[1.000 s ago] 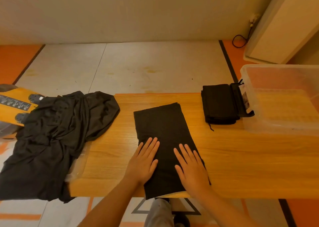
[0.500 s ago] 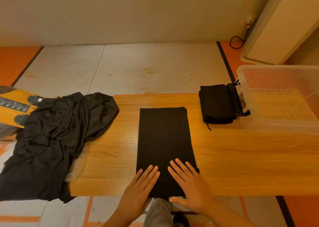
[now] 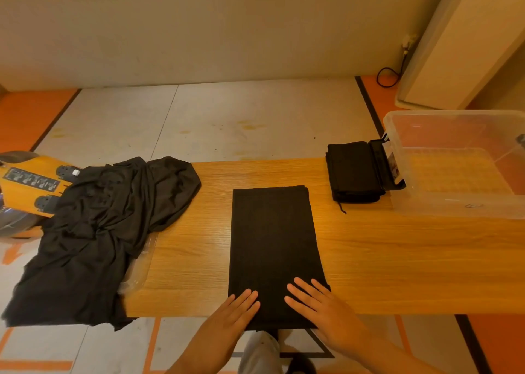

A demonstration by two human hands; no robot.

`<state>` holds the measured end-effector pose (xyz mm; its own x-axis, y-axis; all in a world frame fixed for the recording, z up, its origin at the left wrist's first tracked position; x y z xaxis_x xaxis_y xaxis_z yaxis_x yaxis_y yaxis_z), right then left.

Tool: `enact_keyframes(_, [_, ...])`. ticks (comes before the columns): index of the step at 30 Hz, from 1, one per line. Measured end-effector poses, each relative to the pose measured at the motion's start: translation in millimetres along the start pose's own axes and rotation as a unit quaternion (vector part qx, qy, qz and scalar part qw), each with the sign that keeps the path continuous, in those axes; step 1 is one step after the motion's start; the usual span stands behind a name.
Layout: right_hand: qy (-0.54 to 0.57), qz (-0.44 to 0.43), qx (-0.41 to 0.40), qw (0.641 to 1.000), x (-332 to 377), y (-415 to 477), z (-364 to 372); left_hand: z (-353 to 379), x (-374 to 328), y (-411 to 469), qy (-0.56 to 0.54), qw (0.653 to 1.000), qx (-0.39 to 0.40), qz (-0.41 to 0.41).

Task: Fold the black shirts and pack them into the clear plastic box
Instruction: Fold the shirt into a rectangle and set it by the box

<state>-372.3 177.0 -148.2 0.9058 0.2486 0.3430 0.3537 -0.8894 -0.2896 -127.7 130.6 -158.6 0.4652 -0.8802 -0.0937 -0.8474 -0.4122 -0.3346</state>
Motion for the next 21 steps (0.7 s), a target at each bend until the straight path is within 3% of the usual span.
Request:
enact_keyframes(1, [0.028, 0.001, -0.016, 0.999, 1.6, 0.2, -7.7, -12.1, 4.5, 1.0, -0.059, 0.998, 0.004, -0.024])
enact_keyframes(4, [0.183, 0.037, -0.075, 0.980, 0.0, 1.3, -40.6, -54.4, 17.4, 10.7, -0.158, 0.972, -0.130, -0.112])
enact_keyframes(8, [0.289, 0.120, -0.091, 0.945, -12.6, 13.0, -76.7, -103.0, 38.4, 25.1, -0.261, 0.939, -0.125, -0.188])
enact_keyframes(14, [0.405, 0.159, -0.088, 0.896, -43.5, 45.0, -127.7, -135.5, 90.1, 55.7, -0.350, 0.897, -0.164, -0.215])
enact_keyframes(21, [0.476, 0.219, -0.131, 0.842, -101.9, 115.1, -156.4, -151.3, 156.2, 133.7, -0.396, 0.870, -0.156, -0.247])
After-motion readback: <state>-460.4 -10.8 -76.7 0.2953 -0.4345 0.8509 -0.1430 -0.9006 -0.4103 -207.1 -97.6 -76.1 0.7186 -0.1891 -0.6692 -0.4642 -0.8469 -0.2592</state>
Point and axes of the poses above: each hand's wrist, its own y-axis towards the middle knuckle, its own z-axis out of the palm, x = y × z, the point moved 4 cm from there along y, towards the middle knuckle, and after that the axes turned 11 degrees about y, right-handed, at the moved point
